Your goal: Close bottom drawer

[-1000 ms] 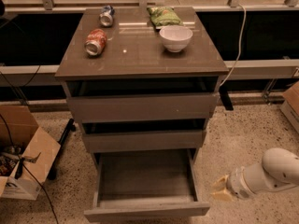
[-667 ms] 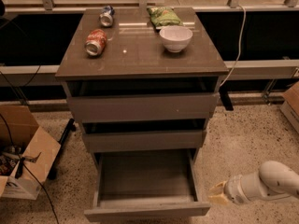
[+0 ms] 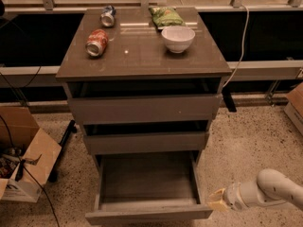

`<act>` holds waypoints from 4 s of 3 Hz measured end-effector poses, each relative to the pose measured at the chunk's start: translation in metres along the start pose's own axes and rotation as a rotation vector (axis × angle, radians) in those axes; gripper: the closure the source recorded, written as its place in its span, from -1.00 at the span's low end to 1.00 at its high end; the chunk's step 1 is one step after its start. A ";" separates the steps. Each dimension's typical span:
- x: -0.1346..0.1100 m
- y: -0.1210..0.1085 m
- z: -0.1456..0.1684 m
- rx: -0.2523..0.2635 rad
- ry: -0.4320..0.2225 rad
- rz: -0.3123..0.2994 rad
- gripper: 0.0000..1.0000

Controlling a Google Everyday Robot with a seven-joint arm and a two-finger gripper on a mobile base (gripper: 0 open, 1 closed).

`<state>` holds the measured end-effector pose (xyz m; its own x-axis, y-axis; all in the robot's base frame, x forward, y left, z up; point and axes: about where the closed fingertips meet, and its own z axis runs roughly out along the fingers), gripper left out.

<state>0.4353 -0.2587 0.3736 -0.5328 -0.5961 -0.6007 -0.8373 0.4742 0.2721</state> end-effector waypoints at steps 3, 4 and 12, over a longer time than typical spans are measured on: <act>0.042 0.001 0.082 -0.071 0.070 -0.005 1.00; 0.065 0.000 0.125 -0.131 0.053 0.053 1.00; -0.010 -0.034 0.243 -0.230 -0.255 0.028 1.00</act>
Offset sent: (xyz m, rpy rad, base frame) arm -0.0154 0.0280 -0.0916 -0.0136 0.0288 0.0829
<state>0.4987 -0.1112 0.1882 -0.5324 -0.3899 -0.7513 -0.8440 0.3121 0.4362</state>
